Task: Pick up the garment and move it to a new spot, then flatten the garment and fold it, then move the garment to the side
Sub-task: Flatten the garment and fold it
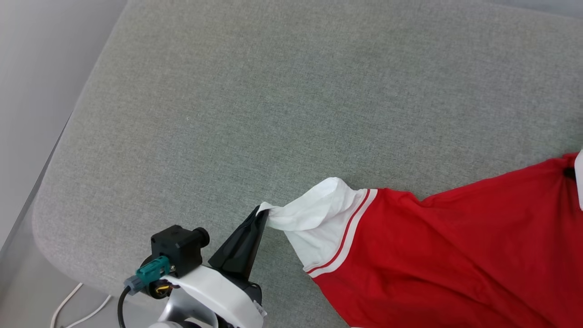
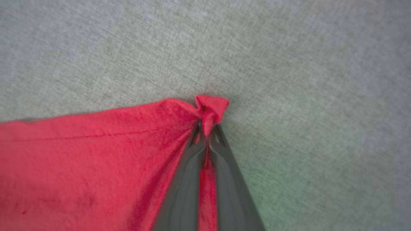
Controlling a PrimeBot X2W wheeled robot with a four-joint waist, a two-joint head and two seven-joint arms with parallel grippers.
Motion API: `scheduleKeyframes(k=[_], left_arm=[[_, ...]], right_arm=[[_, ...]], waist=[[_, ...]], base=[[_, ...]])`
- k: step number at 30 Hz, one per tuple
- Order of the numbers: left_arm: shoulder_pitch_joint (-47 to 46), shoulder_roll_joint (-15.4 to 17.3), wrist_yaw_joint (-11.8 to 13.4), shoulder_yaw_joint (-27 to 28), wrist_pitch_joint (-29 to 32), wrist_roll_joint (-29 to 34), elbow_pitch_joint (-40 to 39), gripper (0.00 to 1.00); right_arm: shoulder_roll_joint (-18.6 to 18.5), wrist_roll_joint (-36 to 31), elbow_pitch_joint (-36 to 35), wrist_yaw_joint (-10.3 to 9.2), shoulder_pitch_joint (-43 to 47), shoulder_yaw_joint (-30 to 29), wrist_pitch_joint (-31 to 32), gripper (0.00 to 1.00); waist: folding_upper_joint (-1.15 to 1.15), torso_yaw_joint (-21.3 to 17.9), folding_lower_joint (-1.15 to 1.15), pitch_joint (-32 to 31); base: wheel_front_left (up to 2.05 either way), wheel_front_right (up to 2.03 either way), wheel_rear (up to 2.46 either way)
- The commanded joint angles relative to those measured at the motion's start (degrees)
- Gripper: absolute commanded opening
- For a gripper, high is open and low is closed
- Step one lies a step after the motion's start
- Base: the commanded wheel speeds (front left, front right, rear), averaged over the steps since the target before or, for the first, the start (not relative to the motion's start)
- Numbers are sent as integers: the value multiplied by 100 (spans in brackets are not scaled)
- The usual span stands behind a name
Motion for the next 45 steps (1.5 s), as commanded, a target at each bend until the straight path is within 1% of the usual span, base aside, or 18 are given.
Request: scheduleKeyframes(k=[1, 5, 10, 13, 18, 23, 31, 34, 35, 38, 41, 45], left_arm=[[-66, 21, -8, 18, -26, 4, 1, 0], [-65, 104, -8, 86, -49, 17, 0, 0], [-84, 216, 51, 236, -44, -37, -69, 0], [-58, 370, 71, 338, 31, -33, -109, 0], [-14, 567, 197, 617, 59, -79, -301, 0], [-40, 767, 329, 983, 60, -123, -568, 0], [-348, 958, 573, 1570, 32, -160, -1083, 0], [-551, 1016, 615, 1764, -17, -154, -1233, 0], [-735, 1118, 617, 1922, -31, -121, -1337, 0], [-929, 1228, 642, 2077, -36, -74, -1434, 0], [-1140, 1289, 747, 2288, -41, -26, -1537, 0], [-1534, 1414, 867, 2545, 1, 35, -1607, 0]], right_arm=[[142, 19, 367, -8, 365, 131, 27, 0], [284, 92, 312, -6, 100, 123, -436, 0], [281, 254, 208, -6, -115, 132, -1081, 0], [328, 412, 171, -6, -203, 154, -1355, 0], [341, 653, -160, -6, -244, 264, -1648, 0], [269, 823, -699, -6, -124, 343, -1771, 0], [286, 833, -1644, -6, 13, 112, -1867, 0], [306, 833, -2024, -6, 103, -12, -1863, 0], [352, 799, -2427, -6, 184, -138, -1879, 0], [407, 746, -2808, -6, 163, -253, -1989, 0], [506, 666, -3052, -6, 61, -417, -2157, 0], [528, 553, -3276, -6, -106, -474, -2309, 0]], waist=[[0, -54, 1, -72], [0, -216, 1, -339], [0, -498, 1, -822], [0, -714, 1, -1157], [0, -1092, 1, -1649], [0, -1438, 1, -2020], [0, -1846, 1, -2308], [0, -1950, 1, -2384], [0, -2063, 1, -2433], [0, -2171, 1, -2441], [0, -2270, 1, -2419], [0, -2401, 1, -2286]], base=[[0, 0, 0], [0, 0, 0], [0, 0, 0], [0, 0, 0], [0, 0, 0], [0, 0, 0], [0, 0, 0], [0, 0, 0], [0, 0, 0], [0, 0, 0], [0, 0, 0], [0, 0, 0]])
